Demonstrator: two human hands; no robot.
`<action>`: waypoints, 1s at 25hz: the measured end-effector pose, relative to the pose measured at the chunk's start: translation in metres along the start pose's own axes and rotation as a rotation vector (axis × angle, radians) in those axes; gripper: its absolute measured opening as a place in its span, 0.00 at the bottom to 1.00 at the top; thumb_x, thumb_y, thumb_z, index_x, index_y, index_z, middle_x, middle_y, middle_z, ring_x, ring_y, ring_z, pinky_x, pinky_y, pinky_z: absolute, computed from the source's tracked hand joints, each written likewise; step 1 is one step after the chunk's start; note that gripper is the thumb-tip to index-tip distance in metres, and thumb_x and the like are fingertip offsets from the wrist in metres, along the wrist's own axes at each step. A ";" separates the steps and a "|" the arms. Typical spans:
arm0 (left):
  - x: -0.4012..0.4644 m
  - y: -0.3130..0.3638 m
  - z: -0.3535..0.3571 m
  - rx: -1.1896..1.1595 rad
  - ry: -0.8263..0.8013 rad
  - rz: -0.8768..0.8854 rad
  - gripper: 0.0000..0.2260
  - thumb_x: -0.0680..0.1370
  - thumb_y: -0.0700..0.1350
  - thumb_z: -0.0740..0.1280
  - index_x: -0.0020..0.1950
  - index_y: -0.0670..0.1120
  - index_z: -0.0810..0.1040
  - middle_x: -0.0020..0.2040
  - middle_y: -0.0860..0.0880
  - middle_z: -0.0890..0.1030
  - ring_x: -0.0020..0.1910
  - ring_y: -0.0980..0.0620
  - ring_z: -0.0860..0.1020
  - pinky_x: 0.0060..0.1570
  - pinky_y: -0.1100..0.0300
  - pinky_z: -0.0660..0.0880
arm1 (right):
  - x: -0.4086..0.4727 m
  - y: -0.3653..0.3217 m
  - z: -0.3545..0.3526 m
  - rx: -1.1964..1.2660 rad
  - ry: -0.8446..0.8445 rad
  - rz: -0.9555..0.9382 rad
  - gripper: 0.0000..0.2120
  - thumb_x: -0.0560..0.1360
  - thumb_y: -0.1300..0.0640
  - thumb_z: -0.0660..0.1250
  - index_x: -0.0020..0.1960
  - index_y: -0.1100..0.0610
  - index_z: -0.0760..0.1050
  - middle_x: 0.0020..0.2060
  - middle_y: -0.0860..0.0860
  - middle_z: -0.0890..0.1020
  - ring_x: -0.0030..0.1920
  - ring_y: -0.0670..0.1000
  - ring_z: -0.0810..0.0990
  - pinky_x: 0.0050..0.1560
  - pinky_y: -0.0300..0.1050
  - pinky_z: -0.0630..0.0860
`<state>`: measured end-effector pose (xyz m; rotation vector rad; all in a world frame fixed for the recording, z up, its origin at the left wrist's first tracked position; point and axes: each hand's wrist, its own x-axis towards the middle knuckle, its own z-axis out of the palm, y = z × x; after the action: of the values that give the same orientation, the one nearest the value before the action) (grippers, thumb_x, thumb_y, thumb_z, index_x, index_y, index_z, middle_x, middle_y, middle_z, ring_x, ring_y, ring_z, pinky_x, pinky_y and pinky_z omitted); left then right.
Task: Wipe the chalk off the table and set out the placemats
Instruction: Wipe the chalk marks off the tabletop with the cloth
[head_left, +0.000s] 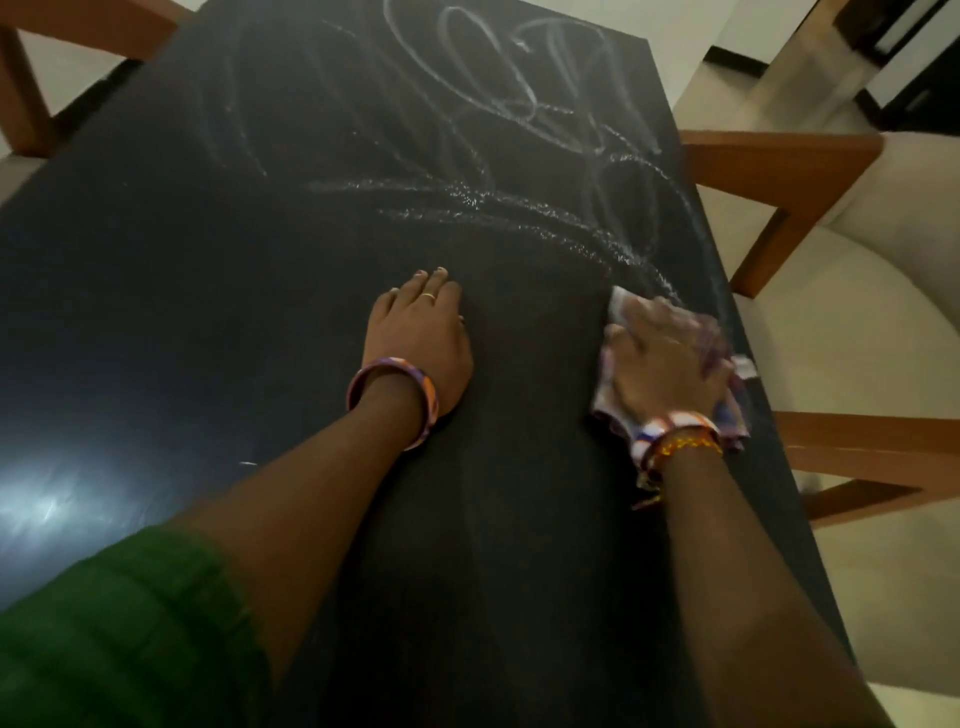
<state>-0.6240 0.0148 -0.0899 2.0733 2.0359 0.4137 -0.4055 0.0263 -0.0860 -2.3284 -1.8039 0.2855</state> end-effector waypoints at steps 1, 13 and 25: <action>0.000 0.001 0.000 -0.003 -0.001 0.000 0.19 0.81 0.46 0.52 0.73 0.46 0.62 0.75 0.48 0.59 0.75 0.49 0.55 0.73 0.52 0.52 | -0.004 0.027 -0.008 0.003 0.032 0.123 0.21 0.81 0.44 0.50 0.75 0.40 0.57 0.77 0.46 0.54 0.77 0.54 0.48 0.71 0.69 0.42; 0.001 0.000 -0.006 -0.050 -0.024 -0.009 0.19 0.81 0.46 0.54 0.72 0.46 0.63 0.75 0.48 0.60 0.74 0.49 0.57 0.72 0.51 0.53 | -0.030 -0.064 0.017 -0.040 -0.085 -0.223 0.22 0.81 0.45 0.50 0.74 0.37 0.55 0.77 0.42 0.52 0.77 0.50 0.47 0.70 0.67 0.38; 0.001 -0.002 -0.006 -0.069 -0.005 0.006 0.18 0.80 0.46 0.55 0.70 0.45 0.66 0.74 0.47 0.63 0.74 0.48 0.59 0.71 0.50 0.54 | -0.090 -0.032 0.006 -0.021 -0.002 -0.055 0.22 0.82 0.48 0.50 0.75 0.41 0.55 0.77 0.45 0.52 0.76 0.51 0.48 0.72 0.66 0.38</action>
<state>-0.6280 0.0157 -0.0848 2.0388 1.9839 0.4721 -0.4591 -0.0533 -0.0804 -2.2888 -1.8768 0.2625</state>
